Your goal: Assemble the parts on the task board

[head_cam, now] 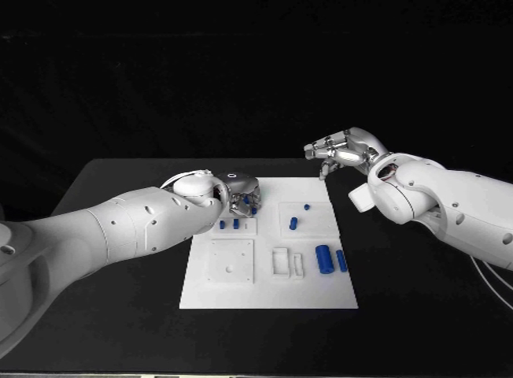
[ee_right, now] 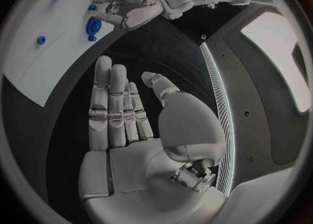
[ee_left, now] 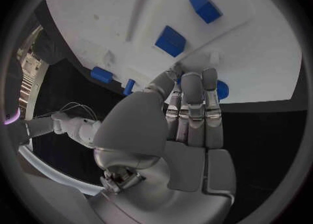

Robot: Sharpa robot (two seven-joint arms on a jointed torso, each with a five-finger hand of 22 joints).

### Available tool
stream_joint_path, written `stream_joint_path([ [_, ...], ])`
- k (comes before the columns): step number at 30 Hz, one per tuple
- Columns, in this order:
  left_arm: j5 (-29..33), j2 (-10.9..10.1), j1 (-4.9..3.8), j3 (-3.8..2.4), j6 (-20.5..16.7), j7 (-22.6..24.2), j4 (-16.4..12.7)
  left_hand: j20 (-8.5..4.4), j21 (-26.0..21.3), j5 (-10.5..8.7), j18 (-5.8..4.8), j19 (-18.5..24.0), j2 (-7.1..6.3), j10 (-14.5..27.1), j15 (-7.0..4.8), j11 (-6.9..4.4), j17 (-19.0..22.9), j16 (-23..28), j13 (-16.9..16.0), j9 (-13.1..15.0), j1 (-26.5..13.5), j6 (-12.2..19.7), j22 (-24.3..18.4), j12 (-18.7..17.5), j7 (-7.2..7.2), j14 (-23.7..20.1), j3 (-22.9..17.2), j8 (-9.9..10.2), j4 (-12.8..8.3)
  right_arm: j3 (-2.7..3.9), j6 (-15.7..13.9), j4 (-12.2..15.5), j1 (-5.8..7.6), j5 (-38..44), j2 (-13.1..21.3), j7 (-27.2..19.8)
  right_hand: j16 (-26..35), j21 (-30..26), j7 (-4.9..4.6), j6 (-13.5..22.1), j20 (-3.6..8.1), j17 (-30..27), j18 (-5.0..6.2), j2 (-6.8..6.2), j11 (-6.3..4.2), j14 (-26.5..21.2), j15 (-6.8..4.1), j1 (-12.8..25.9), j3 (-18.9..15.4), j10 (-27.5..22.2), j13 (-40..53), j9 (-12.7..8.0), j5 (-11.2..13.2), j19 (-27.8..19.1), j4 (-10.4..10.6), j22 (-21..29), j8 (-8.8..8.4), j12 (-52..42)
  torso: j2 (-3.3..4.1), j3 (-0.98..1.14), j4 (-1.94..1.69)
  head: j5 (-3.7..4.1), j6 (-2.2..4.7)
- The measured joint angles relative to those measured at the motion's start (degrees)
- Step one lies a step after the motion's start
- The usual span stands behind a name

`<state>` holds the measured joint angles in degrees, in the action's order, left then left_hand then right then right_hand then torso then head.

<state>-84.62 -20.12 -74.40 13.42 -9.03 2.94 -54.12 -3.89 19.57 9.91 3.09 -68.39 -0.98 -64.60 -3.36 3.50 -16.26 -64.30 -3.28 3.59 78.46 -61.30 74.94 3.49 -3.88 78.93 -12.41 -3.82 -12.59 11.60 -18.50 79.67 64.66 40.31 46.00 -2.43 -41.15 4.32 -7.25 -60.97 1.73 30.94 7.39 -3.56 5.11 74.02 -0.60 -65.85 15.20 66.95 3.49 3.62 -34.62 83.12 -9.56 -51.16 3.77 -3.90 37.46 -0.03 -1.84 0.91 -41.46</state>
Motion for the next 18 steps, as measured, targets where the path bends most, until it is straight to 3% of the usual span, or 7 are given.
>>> stream_joint_path([
  [9, 0.0, 0.2, 0.06, -0.01, 0.0, 0.1, 0.1, -0.21, -0.3, -0.35, 0.0, -0.2, 0.04, -1.9, 0.0, -0.64, -0.2, 0.0, 0.0, 0.0, 0.0, -1.3, 0.0, 0.0, -0.76, 0.0, -0.6, 0.0, 1.1, 0.01, 0.0, -0.1, 0.0, 0.0, -0.1, 0.0, 0.0, 0.0, 0.0, 0.0, 0.0, -0.1, -0.03, 0.0, 0.0, 0.0, 0.0, 0.0, 0.0, 0.0, 0.0, 0.0, -0.3, 0.0, 0.0, 0.0, 0.0, 0.0, -0.02, 0.03, -0.04, 0.14, -0.07],
  [15, 0.0, 0.2, 0.06, -0.01, 0.1, 0.1, 0.2, 0.08, -0.3, -0.35, 0.01, -0.5, 1.2, -5.1, 0.23, -0.72, -0.2, -0.2, 0.0, 0.0, 1.0, -3.9, 0.0, 0.0, -1.41, 0.7, -0.7, 0.0, 2.0, 0.01, 0.0, -0.1, 0.0, 0.0, -0.2, 0.0, 0.0, 0.0, 0.0, 0.0, 0.0, -0.1, -0.08, 0.0, 0.0, 0.0, 0.0, 0.0, 0.0, 0.0, 0.0, 0.0, -0.3, 0.0, 0.0, 0.0, 0.0, 0.0, -0.02, 0.07, -0.01, 0.14, -0.04],
  [18, 0.0, 0.2, 0.07, -0.01, 0.0, 0.1, 0.3, 0.31, -0.2, -0.44, 0.91, -0.7, 1.76, -6.2, 0.4, -0.89, -0.3, -0.2, 0.0, 0.0, 1.3, -4.8, 0.0, 0.0, -1.54, 0.8, -0.2, 0.0, 2.6, 0.01, 0.0, -0.1, 0.0, 0.0, -0.2, 0.0, -0.2, 0.0, -0.2, -0.2, -0.07, -0.2, -0.34, 0.0, 0.0, -0.2, 0.2, 0.0, 0.0, 0.0, 0.0, 0.0, -0.6, -0.1, 0.0, -0.1, 0.0, 0.0, -0.02, 0.09, 0.01, 0.14, -0.01],
])
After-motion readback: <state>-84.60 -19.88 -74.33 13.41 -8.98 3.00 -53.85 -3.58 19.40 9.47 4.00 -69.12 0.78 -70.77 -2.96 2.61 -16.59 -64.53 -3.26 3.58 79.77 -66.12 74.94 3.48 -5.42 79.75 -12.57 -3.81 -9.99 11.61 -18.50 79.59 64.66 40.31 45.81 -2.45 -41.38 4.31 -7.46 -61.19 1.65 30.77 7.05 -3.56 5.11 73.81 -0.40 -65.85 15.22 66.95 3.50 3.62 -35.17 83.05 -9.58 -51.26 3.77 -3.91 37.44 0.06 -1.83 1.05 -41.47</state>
